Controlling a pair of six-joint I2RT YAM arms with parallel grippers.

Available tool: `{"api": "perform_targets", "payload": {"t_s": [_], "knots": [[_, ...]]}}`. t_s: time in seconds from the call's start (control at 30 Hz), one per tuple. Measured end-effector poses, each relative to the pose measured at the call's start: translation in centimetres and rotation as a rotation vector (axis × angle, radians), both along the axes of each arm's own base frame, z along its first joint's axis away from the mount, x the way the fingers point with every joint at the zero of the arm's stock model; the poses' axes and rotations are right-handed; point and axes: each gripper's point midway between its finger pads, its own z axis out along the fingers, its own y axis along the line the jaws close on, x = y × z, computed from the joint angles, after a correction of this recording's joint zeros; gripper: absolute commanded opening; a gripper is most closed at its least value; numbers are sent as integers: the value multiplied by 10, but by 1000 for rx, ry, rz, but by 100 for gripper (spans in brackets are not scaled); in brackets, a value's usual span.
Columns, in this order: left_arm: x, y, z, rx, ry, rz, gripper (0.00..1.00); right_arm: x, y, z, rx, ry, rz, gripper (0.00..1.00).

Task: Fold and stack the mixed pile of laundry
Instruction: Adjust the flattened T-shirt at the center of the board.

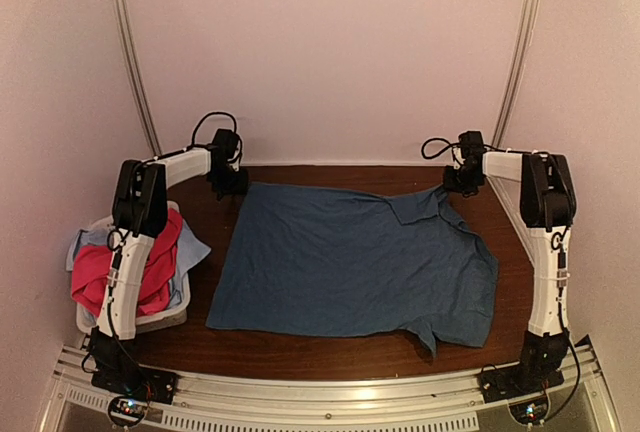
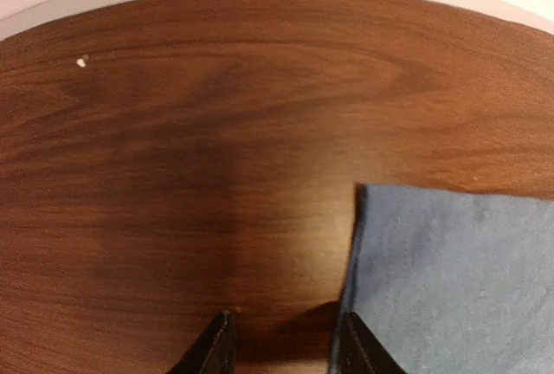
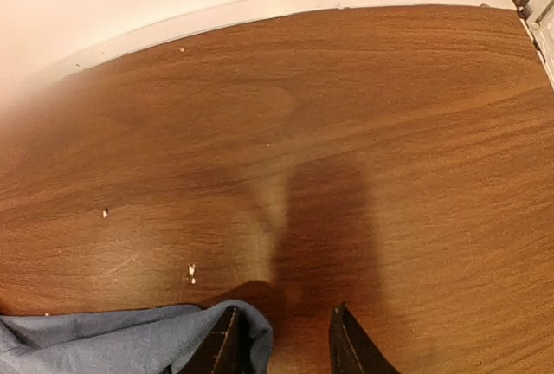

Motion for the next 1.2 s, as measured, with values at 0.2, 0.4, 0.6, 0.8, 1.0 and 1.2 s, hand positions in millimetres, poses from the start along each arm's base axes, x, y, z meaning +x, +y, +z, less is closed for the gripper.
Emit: {"api": "perform_targets", "payload": {"t_s": [0.2,0.4,0.6,0.8,1.0,1.2], "knots": [[5,10,6,6,-3,7,47,-15,10,0,33,32,67,40],[-18,-1,7,-7,24,-29,48,-72,38,29,111,36,159,43],[-32,-12,23,-18,4,-59,49,-88,75,41,183,6,219,42],[-31,-22,39,-45,-33,-84,49,-91,84,13,193,62,211,41],[-35,-24,36,-45,-28,-92,50,-95,76,-20,140,130,174,42],[-39,-25,31,-41,-16,-97,50,-96,79,-23,116,134,169,16]]}}
